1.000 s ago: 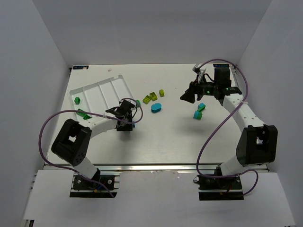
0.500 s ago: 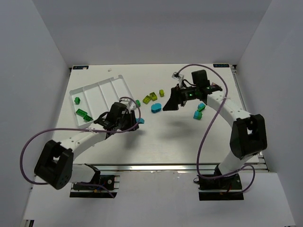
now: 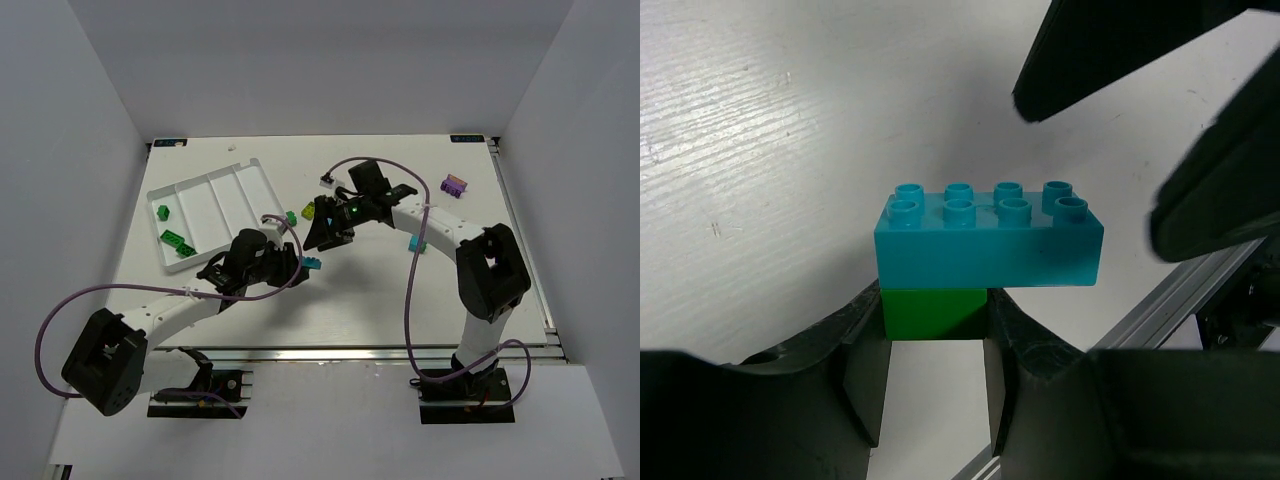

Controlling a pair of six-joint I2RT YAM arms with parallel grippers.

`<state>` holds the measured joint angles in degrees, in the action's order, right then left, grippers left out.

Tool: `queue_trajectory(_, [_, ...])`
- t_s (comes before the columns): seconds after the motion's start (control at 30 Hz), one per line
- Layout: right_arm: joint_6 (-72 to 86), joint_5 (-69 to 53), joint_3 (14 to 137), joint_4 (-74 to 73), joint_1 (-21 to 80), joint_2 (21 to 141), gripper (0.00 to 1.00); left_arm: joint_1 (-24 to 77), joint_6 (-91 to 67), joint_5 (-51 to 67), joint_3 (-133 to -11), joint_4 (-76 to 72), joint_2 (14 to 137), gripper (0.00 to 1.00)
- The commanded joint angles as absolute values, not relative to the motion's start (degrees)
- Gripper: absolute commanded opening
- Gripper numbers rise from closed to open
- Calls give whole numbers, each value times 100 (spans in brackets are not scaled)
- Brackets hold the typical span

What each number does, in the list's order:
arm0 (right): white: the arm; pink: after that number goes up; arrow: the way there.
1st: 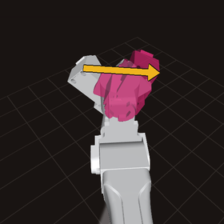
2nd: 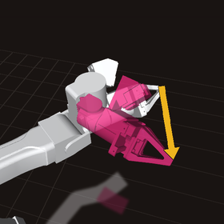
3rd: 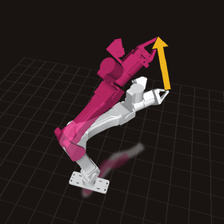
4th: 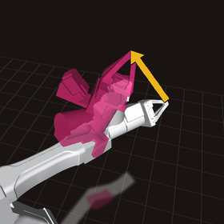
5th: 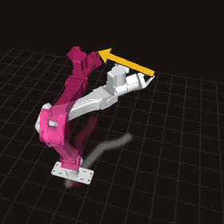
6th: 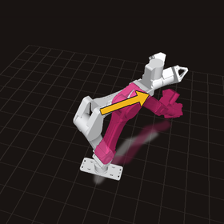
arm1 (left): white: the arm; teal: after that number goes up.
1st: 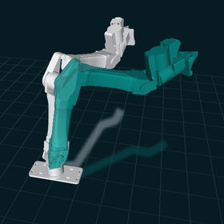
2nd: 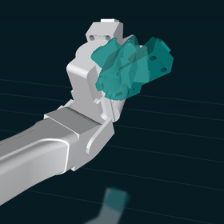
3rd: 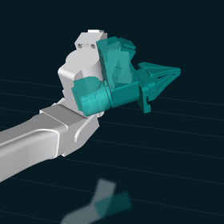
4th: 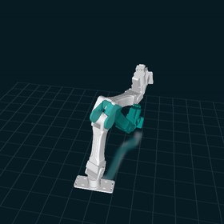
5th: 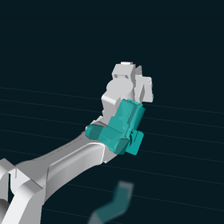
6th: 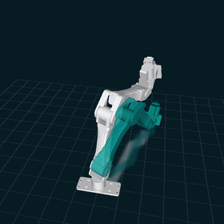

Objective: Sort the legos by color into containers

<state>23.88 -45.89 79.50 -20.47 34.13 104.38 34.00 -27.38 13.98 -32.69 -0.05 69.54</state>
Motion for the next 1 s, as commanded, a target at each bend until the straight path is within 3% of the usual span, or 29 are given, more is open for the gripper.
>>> queue_trajectory(0.0, [2716,-4299,7946,-1977,3541,10485,74,3445,-2716,1363,-3410,-255,6838,12])
queue_trajectory(0.63, [2593,-4087,7928,-2233,3718,10696,60,3454,-2540,861,-3683,-53,6653,12])
queue_trajectory(0.73, [2654,-4218,7928,-2145,3753,10714,52,3445,-2540,879,-3656,-44,6636,12])
queue_trajectory(0.8, [2707,-4394,7902,-2004,3753,10731,38,3454,-2540,853,-3647,-53,6610,12])
queue_trajectory(0.83, [2733,-4464,7884,-1960,3753,10749,26,3445,-2540,835,-3630,-35,6592,12])
queue_trajectory(0.97, [2839,-4790,7822,-1784,3744,10749,0,3445,-2488,765,-3604,-35,6522,12])
